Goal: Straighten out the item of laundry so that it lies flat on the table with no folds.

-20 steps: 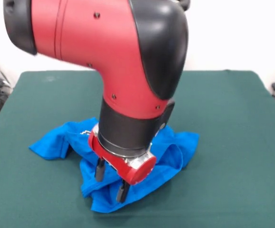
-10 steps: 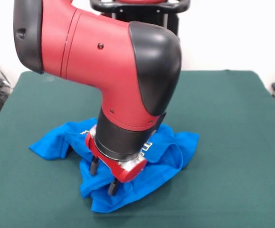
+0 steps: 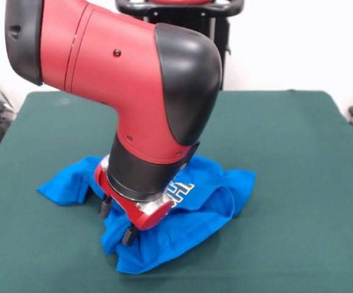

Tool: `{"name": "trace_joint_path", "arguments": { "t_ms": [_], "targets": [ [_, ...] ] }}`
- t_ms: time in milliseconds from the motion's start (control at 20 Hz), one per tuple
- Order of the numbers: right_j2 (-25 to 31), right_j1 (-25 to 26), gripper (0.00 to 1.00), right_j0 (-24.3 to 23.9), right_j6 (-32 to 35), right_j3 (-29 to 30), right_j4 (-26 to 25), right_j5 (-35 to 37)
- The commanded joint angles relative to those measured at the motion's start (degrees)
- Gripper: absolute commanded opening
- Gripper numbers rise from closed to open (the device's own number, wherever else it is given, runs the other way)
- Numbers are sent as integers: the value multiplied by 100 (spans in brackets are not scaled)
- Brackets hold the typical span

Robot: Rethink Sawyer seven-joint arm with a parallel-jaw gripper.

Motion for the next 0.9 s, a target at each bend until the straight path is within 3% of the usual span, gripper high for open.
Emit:
{"name": "trace_joint_path", "arguments": {
  "t_ms": [50, 350, 400, 600, 750, 900],
  "targets": [
    [56, -78, 100, 232, 503, 948, 103, 297],
    [323, -97, 100, 107, 210, 1093, 314, 202],
    [363, -112, 0, 78, 84, 1125, 330, 147],
    [813, -165, 0, -226, -373, 1303, 709, 229],
    [1027, -107, 0, -349, -317, 1263, 1087, 737],
    [946, -112, 0, -305, -242, 1234, 1119, 667]
  ]
}}
